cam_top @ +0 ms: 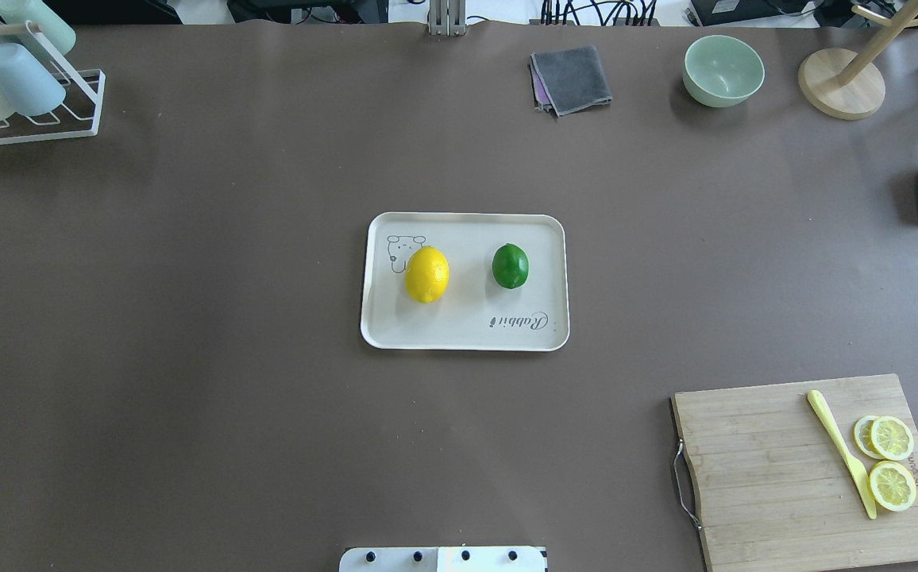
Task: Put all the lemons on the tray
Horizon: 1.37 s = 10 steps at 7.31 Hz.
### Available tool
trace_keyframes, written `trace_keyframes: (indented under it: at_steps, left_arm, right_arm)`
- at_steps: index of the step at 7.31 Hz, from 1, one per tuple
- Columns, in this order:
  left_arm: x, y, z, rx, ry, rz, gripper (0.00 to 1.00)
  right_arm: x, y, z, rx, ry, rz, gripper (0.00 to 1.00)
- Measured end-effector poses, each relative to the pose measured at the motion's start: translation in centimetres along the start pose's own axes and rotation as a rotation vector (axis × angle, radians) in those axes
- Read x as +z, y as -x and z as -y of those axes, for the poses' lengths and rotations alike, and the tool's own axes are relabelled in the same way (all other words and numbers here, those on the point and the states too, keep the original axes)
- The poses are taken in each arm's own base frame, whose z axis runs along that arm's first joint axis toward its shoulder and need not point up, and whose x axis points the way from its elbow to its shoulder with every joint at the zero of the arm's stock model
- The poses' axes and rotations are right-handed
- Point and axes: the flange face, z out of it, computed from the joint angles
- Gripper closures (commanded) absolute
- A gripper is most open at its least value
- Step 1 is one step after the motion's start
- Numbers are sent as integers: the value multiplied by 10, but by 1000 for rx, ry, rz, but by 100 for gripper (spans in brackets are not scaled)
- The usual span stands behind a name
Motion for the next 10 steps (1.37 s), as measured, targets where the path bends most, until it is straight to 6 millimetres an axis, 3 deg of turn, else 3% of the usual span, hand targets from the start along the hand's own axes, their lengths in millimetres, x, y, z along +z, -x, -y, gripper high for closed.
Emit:
trace_keyframes:
  at_steps: [3,4,7,10]
  left_arm:
    - [-1,16,-20,-71,25,-1,2]
    - [-1,16,-21,-93,25,-1,2]
    - [-2,15,-21,-108,22,-1,2]
    - [-2,14,-20,-115,22,-2,2]
  right_arm:
    - [-4,-11,-13,40,37,11,0]
    - [-5,-5,-10,47,37,9,0]
    - [-6,45,12,89,34,4,0]
    - [-3,55,13,102,40,7,0]
